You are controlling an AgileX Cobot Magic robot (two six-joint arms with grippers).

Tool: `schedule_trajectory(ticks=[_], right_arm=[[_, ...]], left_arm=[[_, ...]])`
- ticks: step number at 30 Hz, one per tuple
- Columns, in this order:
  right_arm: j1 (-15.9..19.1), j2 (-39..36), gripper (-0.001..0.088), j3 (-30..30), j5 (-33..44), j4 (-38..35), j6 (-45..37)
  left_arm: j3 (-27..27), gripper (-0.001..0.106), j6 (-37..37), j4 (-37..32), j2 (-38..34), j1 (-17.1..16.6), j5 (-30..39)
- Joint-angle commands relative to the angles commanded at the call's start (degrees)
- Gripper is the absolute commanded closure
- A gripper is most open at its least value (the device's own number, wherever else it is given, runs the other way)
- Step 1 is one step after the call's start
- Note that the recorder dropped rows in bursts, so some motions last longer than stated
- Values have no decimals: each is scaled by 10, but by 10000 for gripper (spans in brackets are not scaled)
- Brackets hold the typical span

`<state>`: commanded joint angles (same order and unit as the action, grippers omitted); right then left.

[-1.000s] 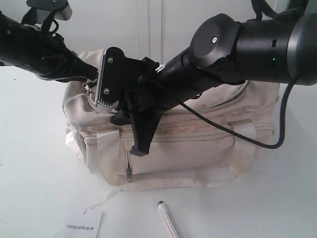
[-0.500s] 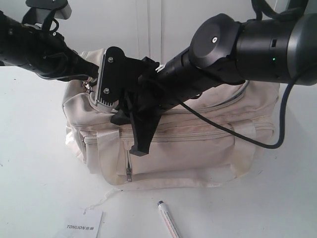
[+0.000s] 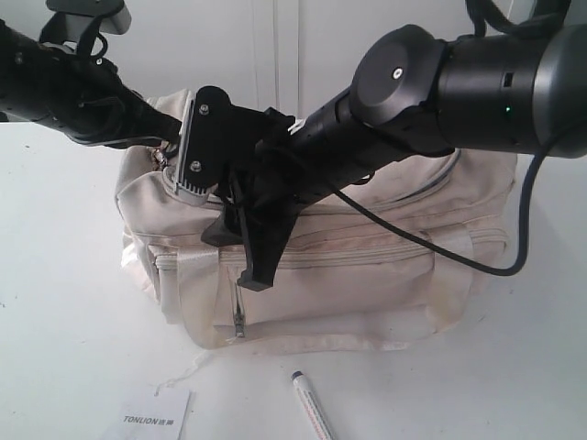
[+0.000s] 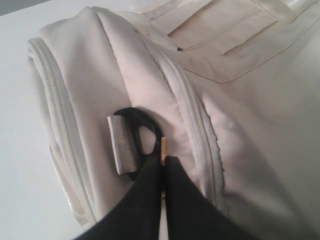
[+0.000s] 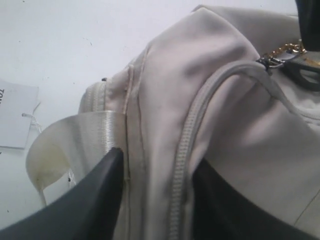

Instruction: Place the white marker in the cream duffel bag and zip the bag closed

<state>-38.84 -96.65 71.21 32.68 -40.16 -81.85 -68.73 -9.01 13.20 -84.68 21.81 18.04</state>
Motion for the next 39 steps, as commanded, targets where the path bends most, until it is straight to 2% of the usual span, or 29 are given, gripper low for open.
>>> schedule_trajectory(ticks=[2, 5, 9, 13, 23, 26, 30, 32, 35, 39], right_arm=[[0, 0, 425, 0, 0, 0, 0], [0, 0, 421, 0, 0, -1, 0], [0, 0, 347, 0, 2, -1, 0], [0, 0, 301, 0, 0, -1, 0], [1, 34, 295, 0, -24, 5, 59], [1, 51, 296, 0, -23, 46, 106], [1, 72, 307, 0, 0, 145, 219], [1, 82, 348, 0, 19, 175, 248], [1, 93, 469, 0, 46, 180, 268], [1, 100, 619, 0, 76, 180, 268]], left_arm=[[0, 991, 0, 0, 0, 0, 0], [0, 833, 0, 0, 0, 0, 0], [0, 625, 0, 0, 0, 0, 0], [0, 548, 1, 0, 0, 0, 0], [0, 539, 1, -4, 21, 0, 0], [0, 541, -2, -6, 35, 0, 0], [0, 548, -23, -6, 54, 0, 9], [0, 548, -32, -6, 61, 0, 18], [0, 596, -37, -6, 67, 0, 30], [0, 766, -38, -6, 67, 0, 44]])
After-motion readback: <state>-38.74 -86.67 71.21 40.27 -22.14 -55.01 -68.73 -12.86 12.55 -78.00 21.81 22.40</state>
